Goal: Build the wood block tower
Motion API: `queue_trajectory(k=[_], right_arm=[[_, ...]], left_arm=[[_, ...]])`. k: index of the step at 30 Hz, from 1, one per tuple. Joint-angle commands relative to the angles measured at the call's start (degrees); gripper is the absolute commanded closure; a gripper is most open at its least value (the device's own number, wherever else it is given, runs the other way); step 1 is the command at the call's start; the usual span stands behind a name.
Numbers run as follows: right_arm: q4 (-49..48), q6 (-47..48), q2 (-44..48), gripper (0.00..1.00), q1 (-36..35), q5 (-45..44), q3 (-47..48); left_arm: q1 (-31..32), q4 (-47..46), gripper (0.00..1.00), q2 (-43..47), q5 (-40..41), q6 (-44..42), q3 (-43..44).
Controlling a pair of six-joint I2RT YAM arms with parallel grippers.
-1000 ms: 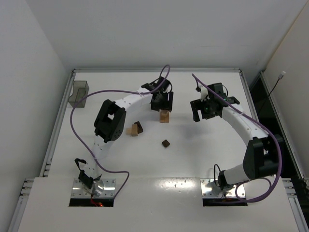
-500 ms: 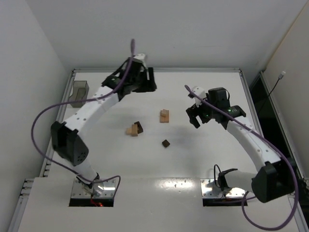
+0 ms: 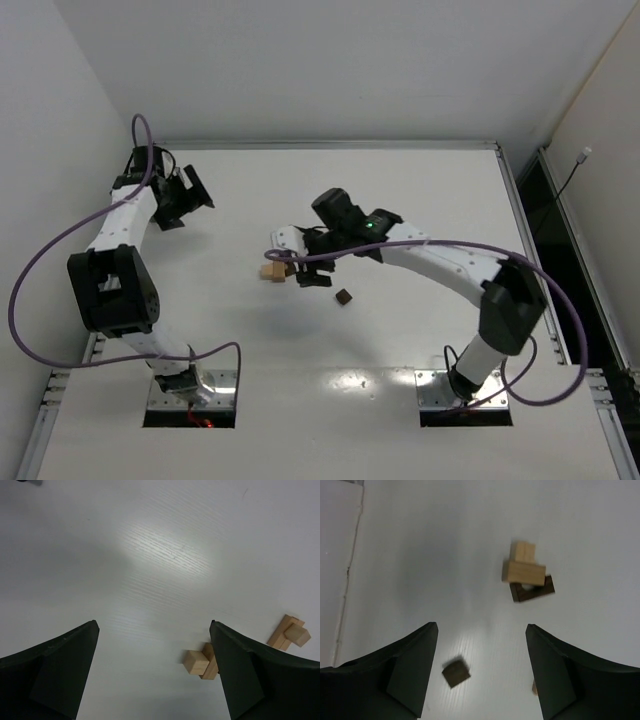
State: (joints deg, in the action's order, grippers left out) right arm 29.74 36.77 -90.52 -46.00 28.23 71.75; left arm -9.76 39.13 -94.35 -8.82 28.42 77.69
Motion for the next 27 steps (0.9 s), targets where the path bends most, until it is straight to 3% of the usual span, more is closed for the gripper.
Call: queue_trajectory(k=[1, 4, 11, 27], right_arm=[[-4.07, 5.33, -6.75, 0.33, -2.42, 6.22, 7.87], [-3.9, 5.33, -15.72, 0.4, -3.57, 8.33, 15.24], [-1.44, -0.12, -32.34, 0.45, -3.57, 7.11, 31.24], [-0.9, -2.66, -40.79, 0.45, -4.1, 4.12, 32.58]], left_arm=[[-1.23, 0.41, 0.07, 1.36, -4.19, -3.81, 1.32], [-4.12, 0.42, 0.06, 0.83, -5.41, -4.43, 1.32], [-7.37, 0.42, 0.06, -0.57, -8.66, -3.82, 0.8], [-10.63, -0.64, 0.03, -4.27, -15.09, -1.18, 1.94]])
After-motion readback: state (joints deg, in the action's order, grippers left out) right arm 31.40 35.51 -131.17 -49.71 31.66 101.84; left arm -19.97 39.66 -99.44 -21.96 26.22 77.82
